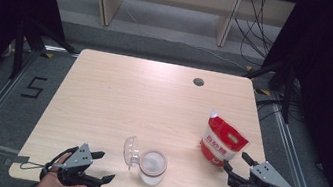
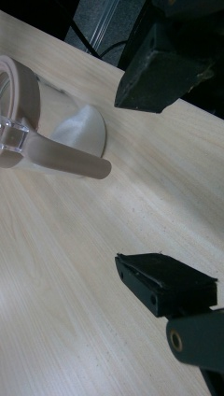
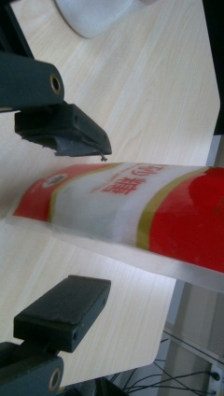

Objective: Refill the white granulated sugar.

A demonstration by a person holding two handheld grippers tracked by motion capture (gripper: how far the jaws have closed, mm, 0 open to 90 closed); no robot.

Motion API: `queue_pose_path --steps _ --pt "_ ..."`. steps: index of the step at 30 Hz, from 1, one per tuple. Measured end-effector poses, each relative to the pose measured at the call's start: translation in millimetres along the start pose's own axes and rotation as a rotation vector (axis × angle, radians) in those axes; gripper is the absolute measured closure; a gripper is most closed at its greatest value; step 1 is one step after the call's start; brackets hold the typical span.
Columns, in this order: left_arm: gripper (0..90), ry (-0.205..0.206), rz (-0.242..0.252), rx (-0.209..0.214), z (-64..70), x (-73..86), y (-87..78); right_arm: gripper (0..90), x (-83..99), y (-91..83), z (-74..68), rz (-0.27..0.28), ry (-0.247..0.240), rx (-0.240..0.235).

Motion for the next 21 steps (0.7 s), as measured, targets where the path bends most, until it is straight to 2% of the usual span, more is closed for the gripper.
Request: queue_pose_path --steps 1,2,4,5,6,7,8,9,10,14,15,16,18,19,20,21 --pt "19.5 0.000 0.001 0.000 0.0 0.0 0.0 29.4 -0.6 -0.7 2.0 0.006 -0.023 0.003" --pt "19.5 0.005 -0.002 -0.002 -0.7 0.2 -0.2 29.4 -0.2 -2.2 0.7 0.006 -0.010 0.003" --pt "19.5 -0.015 0.007 -0.002 1.2 -0.5 1.0 29.4 0.8 -4.2 0.4 0.008 -0.019 0.005" --pt "19.5 -0.008 0.000 -0.001 0.7 0.1 0.4 29.4 0.7 -4.2 0.5 0.012 -0.020 0.009" --pt "19.5 -0.014 0.006 -0.001 1.1 -0.4 1.0 29.4 2.3 -5.8 -1.3 -0.001 0.003 0.008" --pt "19.5 0.021 -0.021 -0.007 -2.8 1.6 -1.0 29.3 2.1 -6.2 -0.8 0.004 -0.010 0.011" --pt "19.5 0.016 -0.011 -0.006 -2.5 1.1 -0.2 29.1 3.1 -6.6 -2.6 0.002 0.001 0.010" --pt "19.5 -0.008 0.009 -0.001 0.0 -0.6 1.2 29.1 4.0 -7.6 -3.6 -0.004 -0.002 0.008" --pt "19.5 0.001 0.001 0.000 -0.8 -0.2 0.6 28.7 4.5 -8.0 -5.0 -0.004 -0.008 0.010" --pt "19.5 -0.018 0.008 0.000 0.3 -0.6 2.1 28.0 6.6 -10.6 -9.2 -0.014 -0.010 0.003" --pt "19.5 0.004 -0.007 -0.005 -2.3 1.0 0.9 27.9 7.4 -10.9 -11.3 -0.013 0.006 -0.003" --pt "19.5 -0.010 0.002 0.001 -0.5 0.1 1.3 27.2 7.7 -11.6 -10.9 -0.013 -0.009 -0.003" --pt "19.5 -0.011 0.011 -0.002 -0.8 -0.3 1.8 26.9 9.1 -12.4 -14.3 -0.017 0.002 -0.007" --pt "19.5 -0.008 0.009 -0.001 -0.8 -0.1 1.4 26.8 9.9 -13.2 -15.2 -0.023 0.004 -0.001" --pt "19.5 -0.006 0.009 -0.001 -0.7 -0.2 1.3 26.1 9.9 -12.9 -13.4 -0.019 -0.024 0.008" --pt "19.5 -0.002 -0.002 -0.005 -0.9 0.4 0.3 25.6 11.3 -13.9 -14.4 -0.031 -0.015 0.011"
Point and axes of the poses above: each handheld gripper's, and its own axes: y roughly forward along the jaws, x roughly out of its underside, z roughly to its right, the point moved 10 cm from there along y, roughly forward along the jaws, and after that the axes turned 8 degrees about z, right-handed, at the moved point
